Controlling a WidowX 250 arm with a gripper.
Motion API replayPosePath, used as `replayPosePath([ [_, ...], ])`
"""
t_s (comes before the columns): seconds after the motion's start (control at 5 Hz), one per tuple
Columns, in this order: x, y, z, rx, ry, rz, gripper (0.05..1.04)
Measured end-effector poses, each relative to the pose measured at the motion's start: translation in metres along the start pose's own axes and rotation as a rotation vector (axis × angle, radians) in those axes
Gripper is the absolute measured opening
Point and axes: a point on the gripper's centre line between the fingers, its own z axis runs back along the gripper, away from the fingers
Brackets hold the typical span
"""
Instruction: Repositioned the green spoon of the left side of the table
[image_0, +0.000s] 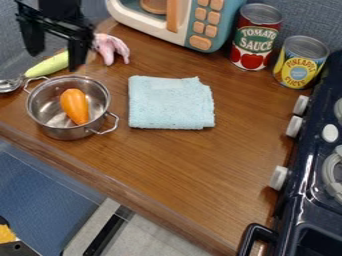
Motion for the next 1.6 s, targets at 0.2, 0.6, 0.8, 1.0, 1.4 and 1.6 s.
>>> replayPosePath([
  [0.2, 0.018, 0.029, -0.016, -0.025, 0.005, 0.044, 0.999],
  [0.6, 0.037, 0.024, -0.042, -0.107, -0.084, -0.058, 0.999],
  [0.8, 0.039, 0.019, -0.044, -0.139, -0.103, -0.075, 0.999],
  [1.0, 0.039, 0.023, -0.044, -0.116, -0.104, -0.075, 0.999],
  [1.4, 0.041, 0.038, -0.054, -0.091, -0.074, -0.023, 0.999],
  [1.6, 0.040, 0.038, -0.066, -0.092, -0.041, -0.014, 0.950],
])
